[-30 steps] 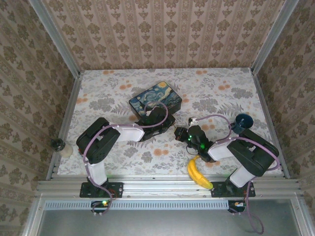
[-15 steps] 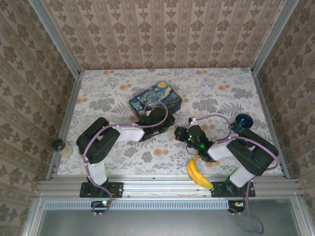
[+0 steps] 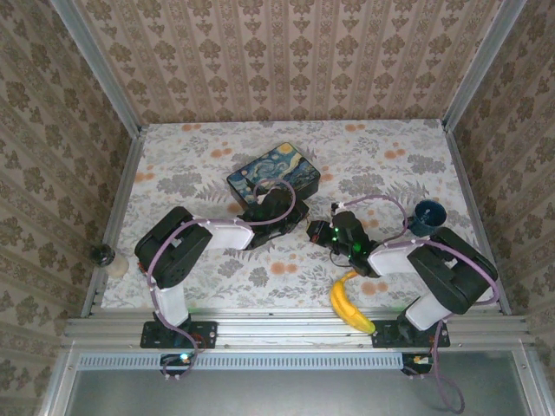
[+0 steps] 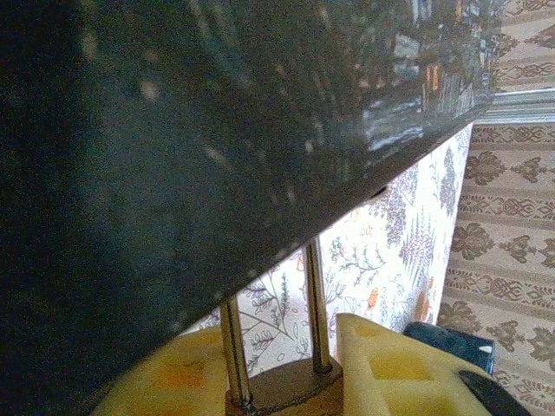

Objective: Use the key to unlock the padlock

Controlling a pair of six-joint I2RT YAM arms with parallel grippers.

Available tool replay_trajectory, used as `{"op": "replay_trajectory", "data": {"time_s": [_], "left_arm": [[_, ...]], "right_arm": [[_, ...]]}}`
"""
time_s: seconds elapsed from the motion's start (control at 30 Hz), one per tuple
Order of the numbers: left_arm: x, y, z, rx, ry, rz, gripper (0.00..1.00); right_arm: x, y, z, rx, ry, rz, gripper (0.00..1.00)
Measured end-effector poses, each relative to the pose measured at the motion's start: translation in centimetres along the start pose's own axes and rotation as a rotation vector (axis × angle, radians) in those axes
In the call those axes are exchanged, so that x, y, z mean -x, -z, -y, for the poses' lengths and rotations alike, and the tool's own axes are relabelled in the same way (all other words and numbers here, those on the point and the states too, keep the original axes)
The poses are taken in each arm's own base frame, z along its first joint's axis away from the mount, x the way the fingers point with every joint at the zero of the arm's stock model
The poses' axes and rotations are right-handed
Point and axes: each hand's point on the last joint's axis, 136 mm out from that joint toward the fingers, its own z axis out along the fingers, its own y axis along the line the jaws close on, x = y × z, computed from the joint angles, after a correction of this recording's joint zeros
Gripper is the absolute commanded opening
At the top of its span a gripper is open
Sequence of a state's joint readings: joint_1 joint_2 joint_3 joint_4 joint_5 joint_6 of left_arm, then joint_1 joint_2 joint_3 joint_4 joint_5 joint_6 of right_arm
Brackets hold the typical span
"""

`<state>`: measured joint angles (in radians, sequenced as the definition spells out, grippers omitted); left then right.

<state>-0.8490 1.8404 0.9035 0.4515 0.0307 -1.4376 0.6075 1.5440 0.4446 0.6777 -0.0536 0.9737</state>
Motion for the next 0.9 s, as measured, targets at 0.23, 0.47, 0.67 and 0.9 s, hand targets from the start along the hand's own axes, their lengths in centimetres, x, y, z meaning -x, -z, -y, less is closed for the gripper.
{"op": "replay_trajectory", "data": {"time_s": [0.23,0.47,0.67,0.9], "left_arm": [[-0.2,0.0,0.3,-0.014,0.01,-0.013,0.0],[-1.3,0.0,0.9,-0.039,0.016,-0.055,0.0],[-1.2,0.0,0.8,-0.035,0.009,-0.052,0.0],[-1.3,0.1,0.6,-0.045,-0.008,-0.05,0.0]], "right_arm": [[0.6,0.9,-0.1,-0.028,0.005,-0.003,0.0],[2.4,1.4,0.0,-0.046,0.009,0.033,0.0],[1.8,1.0,0.2,-0.041,0.003,0.0,0.0],[1.4,0.8,0.3,-0.034,-0.004,-0.026,0.0]]}}
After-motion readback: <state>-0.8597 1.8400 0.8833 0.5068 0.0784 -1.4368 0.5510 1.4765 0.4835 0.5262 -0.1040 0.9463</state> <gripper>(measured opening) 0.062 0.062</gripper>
